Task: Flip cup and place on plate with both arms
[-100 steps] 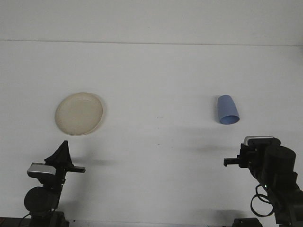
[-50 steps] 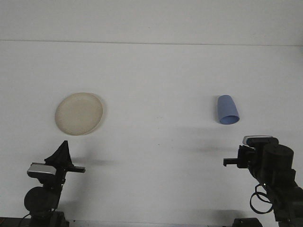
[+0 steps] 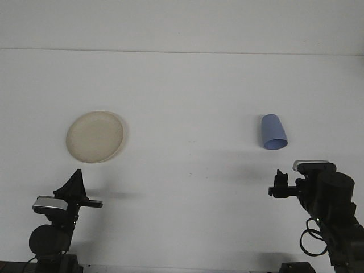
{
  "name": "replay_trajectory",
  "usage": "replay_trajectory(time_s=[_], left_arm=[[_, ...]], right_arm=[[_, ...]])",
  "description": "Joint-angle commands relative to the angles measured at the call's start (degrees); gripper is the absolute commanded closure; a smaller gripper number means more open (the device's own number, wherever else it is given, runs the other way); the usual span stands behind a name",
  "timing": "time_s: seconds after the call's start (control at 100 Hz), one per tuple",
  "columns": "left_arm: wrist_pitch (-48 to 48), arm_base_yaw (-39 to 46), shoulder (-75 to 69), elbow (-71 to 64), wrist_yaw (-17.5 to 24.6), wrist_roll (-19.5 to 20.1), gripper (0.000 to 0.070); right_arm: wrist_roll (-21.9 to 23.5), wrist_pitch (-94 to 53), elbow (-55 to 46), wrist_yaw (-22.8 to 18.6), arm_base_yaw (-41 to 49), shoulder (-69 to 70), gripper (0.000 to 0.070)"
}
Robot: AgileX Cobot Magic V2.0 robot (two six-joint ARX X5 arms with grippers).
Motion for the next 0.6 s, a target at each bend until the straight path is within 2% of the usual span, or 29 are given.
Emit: replay_trajectory(time_s=[0.0, 0.12, 0.29, 0.59], left_arm=[[0.7, 0.0, -0.1, -1.2, 0.1, -0.1, 0.0689], [0.7, 0.0, -0.1, -1.2, 0.1, -0.1, 0.0689], [0.7, 0.0, -0.1, -1.2, 0.1, -0.1, 0.0689], [0.7, 0.0, -0.1, -1.2, 0.1, -0.1, 0.0689]], right_arm=[[0.0, 2.1, 0.9, 0.6, -0.1, 1.4, 0.0208], [-1.1, 5.4, 0.9, 3.0, -0.2, 4.5, 0.0208], [-3.1, 9.4, 0.1, 2.9, -0.8, 9.6, 0.0208], [-2.7, 25.9, -9.0, 2.8, -4.5, 14.7, 0.0208]])
